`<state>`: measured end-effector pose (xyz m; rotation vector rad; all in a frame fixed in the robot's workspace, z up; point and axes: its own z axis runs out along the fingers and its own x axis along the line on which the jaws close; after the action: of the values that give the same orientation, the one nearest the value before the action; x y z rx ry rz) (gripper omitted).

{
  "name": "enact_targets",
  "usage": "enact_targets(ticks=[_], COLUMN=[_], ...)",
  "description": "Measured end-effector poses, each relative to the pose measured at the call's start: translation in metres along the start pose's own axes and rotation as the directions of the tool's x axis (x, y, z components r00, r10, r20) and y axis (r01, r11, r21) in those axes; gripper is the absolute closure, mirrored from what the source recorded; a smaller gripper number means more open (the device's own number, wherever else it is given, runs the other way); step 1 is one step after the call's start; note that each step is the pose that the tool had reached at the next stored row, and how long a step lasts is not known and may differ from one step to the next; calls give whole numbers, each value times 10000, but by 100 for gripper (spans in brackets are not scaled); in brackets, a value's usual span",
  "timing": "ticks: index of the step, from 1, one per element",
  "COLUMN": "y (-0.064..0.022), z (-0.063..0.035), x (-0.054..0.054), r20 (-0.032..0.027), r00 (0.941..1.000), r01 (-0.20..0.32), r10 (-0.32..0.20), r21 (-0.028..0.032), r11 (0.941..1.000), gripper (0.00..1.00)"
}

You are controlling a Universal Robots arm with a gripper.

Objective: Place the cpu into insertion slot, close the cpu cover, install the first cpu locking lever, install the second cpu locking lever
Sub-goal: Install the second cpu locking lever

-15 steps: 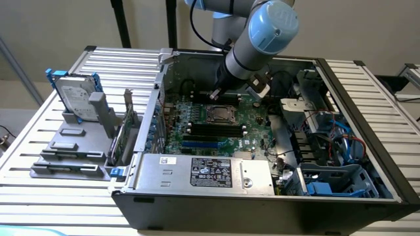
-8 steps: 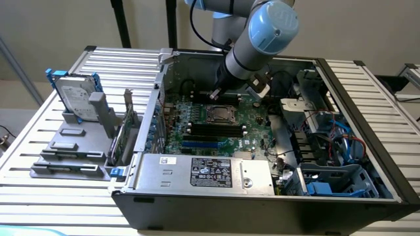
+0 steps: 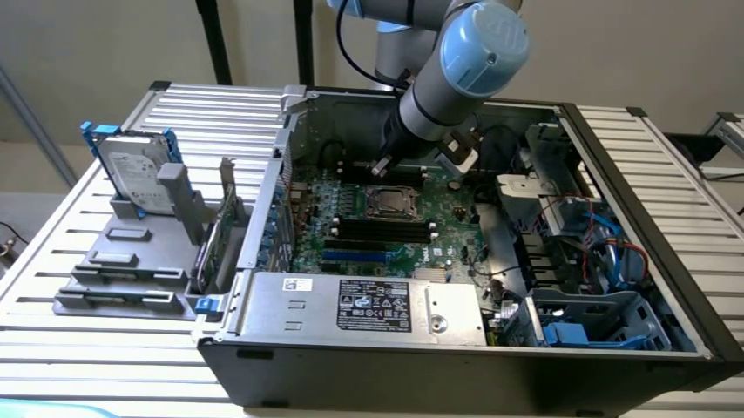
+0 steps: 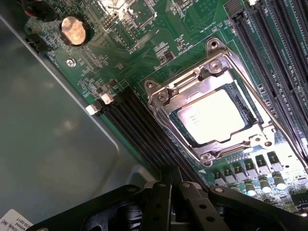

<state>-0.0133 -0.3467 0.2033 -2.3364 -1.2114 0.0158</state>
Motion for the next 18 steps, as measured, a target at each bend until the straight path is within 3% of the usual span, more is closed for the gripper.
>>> enact_targets(ticks=[18], y=[0], z=[0], x=[0], r20=[-75], r00=[10000], r01=[20], r10=[-20], r21=[57], r11=[10000], gripper=[89])
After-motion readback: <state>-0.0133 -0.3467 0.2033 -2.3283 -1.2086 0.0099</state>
